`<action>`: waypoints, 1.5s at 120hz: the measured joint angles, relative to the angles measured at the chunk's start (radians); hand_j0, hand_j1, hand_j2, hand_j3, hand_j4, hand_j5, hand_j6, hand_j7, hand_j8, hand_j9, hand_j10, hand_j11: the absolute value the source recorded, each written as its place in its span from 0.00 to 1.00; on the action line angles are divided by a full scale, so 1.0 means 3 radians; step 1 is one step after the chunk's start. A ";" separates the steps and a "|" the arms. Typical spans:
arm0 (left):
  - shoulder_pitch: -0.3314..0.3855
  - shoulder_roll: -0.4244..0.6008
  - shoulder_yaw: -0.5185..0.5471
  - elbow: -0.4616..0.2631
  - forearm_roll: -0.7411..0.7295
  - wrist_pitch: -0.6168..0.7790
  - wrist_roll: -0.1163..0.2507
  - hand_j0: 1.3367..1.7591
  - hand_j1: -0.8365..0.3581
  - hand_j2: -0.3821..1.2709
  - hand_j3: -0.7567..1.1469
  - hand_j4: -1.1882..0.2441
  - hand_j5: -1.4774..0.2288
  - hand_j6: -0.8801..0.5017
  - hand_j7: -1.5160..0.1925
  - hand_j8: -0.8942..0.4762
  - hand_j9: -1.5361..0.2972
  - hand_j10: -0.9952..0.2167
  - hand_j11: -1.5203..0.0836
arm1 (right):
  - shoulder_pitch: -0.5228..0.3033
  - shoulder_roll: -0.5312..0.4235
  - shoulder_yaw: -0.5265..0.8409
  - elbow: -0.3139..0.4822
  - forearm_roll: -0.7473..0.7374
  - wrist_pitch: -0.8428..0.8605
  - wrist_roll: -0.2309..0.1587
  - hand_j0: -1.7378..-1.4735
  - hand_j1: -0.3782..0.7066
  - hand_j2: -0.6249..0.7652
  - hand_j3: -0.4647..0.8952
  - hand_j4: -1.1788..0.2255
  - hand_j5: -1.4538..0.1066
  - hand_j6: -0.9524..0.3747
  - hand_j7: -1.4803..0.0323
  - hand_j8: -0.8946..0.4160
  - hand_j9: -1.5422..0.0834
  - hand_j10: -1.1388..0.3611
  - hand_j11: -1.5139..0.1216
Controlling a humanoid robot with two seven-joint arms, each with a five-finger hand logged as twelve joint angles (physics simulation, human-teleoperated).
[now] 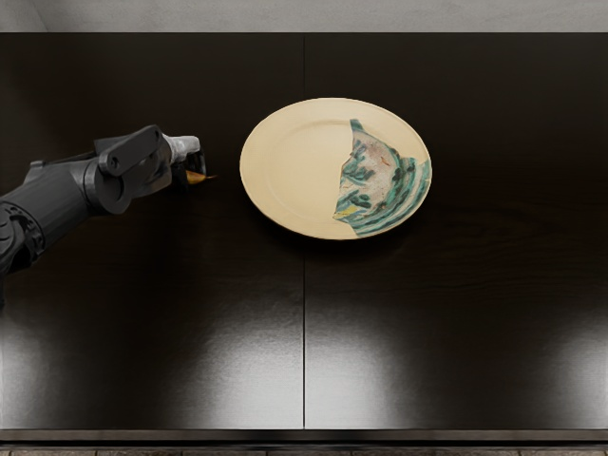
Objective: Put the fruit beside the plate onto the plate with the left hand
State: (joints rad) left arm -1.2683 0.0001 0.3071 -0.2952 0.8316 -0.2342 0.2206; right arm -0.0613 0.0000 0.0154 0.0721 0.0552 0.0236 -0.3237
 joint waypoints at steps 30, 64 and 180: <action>-0.0159 0.0000 -0.0014 -0.0001 -0.0025 -0.0125 0.0002 0.75 0.38 0.43 0.43 0.38 0.22 0.25 0.22 0.29 0.21 0.41 0.24 | 0.0000 0.0000 0.0000 0.0000 0.0000 0.0000 0.0000 0.30 0.03 0.45 0.34 0.84 0.93 0.72 0.98 0.68 0.95 0.76 0.93; -0.0487 0.0000 -0.0018 0.0002 -0.0047 -0.0355 0.0004 0.74 0.38 0.49 0.41 0.35 0.20 0.22 0.21 0.26 0.21 0.41 0.23 | 0.0000 0.0000 0.0000 0.0000 0.0000 0.0000 0.0000 0.30 0.03 0.45 0.34 0.84 0.93 0.72 0.98 0.68 0.95 0.76 0.93; -0.1293 0.0000 0.0047 -0.0307 -0.0592 -0.0965 0.0117 0.75 0.29 0.71 0.40 0.24 0.22 0.12 0.24 0.12 0.23 0.14 0.26 | 0.0000 0.0000 0.0000 0.0000 0.0000 0.0000 0.0000 0.30 0.03 0.45 0.34 0.84 0.93 0.72 0.98 0.68 0.95 0.76 0.93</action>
State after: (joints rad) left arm -1.6562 0.0000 0.3213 -0.3874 0.6539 -0.5237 0.2556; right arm -0.0614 0.0000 0.0154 0.0721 0.0553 0.0236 -0.3237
